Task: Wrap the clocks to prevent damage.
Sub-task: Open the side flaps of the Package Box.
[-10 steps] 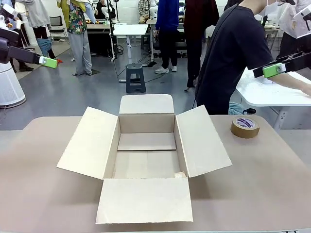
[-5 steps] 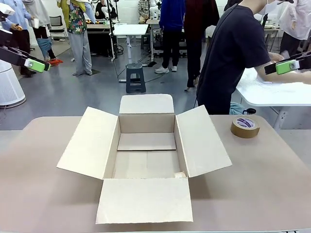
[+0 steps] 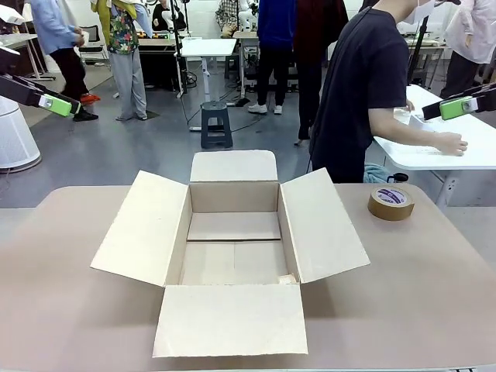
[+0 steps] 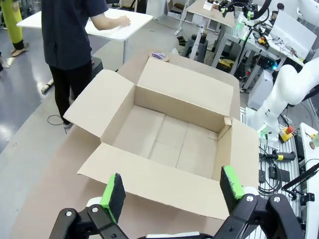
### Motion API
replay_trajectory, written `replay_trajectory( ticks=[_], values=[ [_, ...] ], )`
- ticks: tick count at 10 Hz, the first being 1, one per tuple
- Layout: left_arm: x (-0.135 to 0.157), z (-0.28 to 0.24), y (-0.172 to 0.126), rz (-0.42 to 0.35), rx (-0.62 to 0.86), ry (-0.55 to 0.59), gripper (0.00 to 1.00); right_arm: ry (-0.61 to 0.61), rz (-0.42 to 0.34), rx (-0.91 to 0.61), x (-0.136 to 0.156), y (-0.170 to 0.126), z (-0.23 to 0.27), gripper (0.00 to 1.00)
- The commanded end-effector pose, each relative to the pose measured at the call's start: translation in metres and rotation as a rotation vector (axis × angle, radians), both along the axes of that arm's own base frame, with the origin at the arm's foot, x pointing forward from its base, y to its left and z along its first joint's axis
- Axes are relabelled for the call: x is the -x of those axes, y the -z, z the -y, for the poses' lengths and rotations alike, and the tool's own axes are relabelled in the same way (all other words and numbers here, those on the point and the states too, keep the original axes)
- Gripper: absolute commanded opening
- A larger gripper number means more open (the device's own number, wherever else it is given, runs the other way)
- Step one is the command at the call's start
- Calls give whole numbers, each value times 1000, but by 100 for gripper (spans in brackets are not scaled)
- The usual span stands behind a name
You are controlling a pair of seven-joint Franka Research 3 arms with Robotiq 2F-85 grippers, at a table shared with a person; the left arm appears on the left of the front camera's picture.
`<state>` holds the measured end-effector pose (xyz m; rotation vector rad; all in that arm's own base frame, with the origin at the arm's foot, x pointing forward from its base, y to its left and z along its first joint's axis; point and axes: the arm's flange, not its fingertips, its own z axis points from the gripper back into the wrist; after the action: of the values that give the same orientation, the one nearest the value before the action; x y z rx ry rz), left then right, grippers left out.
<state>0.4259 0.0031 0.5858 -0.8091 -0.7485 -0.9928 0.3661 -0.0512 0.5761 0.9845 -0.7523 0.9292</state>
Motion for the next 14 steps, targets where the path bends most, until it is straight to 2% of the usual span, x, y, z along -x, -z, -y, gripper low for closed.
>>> replay_trajectory(
  ticks=[1,2,3,4,5,6,7,14],
  values=[
    [0,2,0,5,9,-8,100,-9,6,-9,-1,0,-1,100],
    [0,0,0,0,0,0,100,0,0,0,0,0,0,92],
    [1,1,-2,-2,-9,18,40,-9,-3,7,5,0,-1,40],
    [1,-2,-2,-2,-9,13,40,-12,3,4,9,-2,-1,32],
    [3,-4,-4,0,-10,23,0,-6,4,5,9,-3,0,35],
    [3,-5,-5,1,-16,20,39,-3,1,6,8,-4,0,0],
    [4,-5,-5,-6,-13,24,0,-2,0,14,8,-5,-1,0],
    [7,-7,-9,-1,-23,19,0,-7,-1,14,10,-5,0,0]
  ],
)
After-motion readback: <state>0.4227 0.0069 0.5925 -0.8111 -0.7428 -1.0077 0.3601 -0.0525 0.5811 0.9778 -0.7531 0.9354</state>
